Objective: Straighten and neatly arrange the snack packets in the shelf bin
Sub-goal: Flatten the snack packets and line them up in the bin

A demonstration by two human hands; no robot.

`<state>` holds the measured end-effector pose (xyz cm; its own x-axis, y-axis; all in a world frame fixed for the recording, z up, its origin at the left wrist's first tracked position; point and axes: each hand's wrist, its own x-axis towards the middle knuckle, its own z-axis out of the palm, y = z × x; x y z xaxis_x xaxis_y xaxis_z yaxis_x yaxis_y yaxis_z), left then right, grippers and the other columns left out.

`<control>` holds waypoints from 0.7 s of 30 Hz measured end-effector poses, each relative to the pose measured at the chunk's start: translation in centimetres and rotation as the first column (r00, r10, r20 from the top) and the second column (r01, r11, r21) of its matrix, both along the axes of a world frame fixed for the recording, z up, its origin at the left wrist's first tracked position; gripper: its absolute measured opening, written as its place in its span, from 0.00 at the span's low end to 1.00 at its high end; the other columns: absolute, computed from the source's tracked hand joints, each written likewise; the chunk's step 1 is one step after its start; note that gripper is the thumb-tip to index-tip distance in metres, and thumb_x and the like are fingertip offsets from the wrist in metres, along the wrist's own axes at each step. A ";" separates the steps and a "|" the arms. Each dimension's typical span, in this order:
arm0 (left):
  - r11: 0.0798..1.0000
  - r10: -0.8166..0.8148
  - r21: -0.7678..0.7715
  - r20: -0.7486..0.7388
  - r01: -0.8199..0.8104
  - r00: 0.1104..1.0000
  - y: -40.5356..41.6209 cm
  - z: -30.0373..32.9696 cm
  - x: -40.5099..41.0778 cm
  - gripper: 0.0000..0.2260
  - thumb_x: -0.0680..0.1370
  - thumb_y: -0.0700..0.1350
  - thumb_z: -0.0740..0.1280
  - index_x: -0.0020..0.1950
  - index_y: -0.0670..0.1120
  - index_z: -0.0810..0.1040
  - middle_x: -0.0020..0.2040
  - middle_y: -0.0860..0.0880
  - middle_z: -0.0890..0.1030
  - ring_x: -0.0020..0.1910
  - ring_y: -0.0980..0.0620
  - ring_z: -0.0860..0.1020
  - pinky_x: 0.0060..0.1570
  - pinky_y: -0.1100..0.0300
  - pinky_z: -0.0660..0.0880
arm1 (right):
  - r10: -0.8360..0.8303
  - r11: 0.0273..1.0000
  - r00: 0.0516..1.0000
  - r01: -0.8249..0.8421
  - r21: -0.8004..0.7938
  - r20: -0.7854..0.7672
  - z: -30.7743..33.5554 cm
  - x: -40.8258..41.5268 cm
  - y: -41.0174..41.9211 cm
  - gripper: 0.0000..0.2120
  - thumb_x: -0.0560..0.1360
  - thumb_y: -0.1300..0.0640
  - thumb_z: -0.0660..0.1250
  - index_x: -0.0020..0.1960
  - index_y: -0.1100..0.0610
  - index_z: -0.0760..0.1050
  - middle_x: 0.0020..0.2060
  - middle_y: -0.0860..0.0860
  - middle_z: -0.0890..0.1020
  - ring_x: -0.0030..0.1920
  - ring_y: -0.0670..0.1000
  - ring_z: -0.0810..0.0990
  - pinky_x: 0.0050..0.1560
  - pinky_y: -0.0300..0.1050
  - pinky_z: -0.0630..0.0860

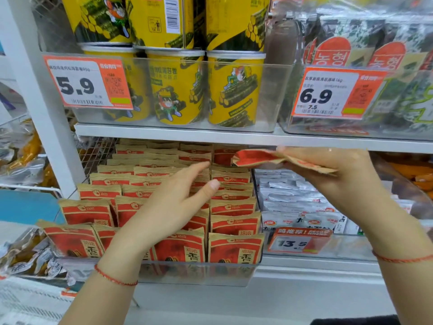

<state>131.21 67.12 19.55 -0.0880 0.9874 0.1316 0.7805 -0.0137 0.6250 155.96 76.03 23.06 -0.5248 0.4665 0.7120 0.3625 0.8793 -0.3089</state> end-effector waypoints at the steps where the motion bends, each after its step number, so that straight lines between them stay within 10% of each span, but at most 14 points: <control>1: 0.999 -0.023 -0.041 -0.063 0.021 0.998 0.1 0.0 0.2 0.34 0.73 0.69 0.50 0.78 0.58 0.58 0.77 0.58 0.62 0.75 0.58 0.59 0.73 0.57 0.58 | -0.021 0.999 1.000 0.020 0.035 0.020 -0.8 0.0 0.5 0.18 0.71 0.61 0.70 0.60 0.51 0.75 0.54 0.36 0.78 0.54 0.32 0.76 0.53 0.24 0.70; 8: 0.982 -0.107 -0.186 -0.359 0.042 0.927 1.1 0.0 0.7 0.36 0.74 0.69 0.44 0.80 0.57 0.50 0.81 0.55 0.48 0.79 0.55 0.46 0.75 0.57 0.42 | -0.056 0.996 0.996 0.061 0.066 -0.065 -4.8 -1.9 3.1 0.21 0.72 0.69 0.68 0.63 0.58 0.76 0.58 0.47 0.78 0.59 0.41 0.75 0.61 0.30 0.70; 15: 0.983 -0.107 -0.177 -0.362 0.045 0.926 1.0 -0.1 0.7 0.32 0.78 0.67 0.48 0.80 0.58 0.51 0.81 0.55 0.48 0.79 0.55 0.46 0.75 0.58 0.42 | -0.080 0.996 0.997 0.080 -0.027 0.016 -5.4 -5.1 5.2 0.13 0.72 0.66 0.69 0.56 0.59 0.82 0.49 0.53 0.85 0.52 0.46 0.78 0.49 0.27 0.68; 21: 0.985 -0.098 -0.168 -0.327 0.044 0.940 1.0 -0.1 0.6 0.30 0.78 0.66 0.49 0.79 0.59 0.51 0.80 0.56 0.49 0.79 0.56 0.46 0.75 0.58 0.42 | -0.259 0.926 0.942 0.306 -0.221 0.215 -5.6 -7.9 6.8 0.13 0.78 0.54 0.65 0.60 0.57 0.79 0.53 0.56 0.84 0.54 0.58 0.80 0.50 0.44 0.71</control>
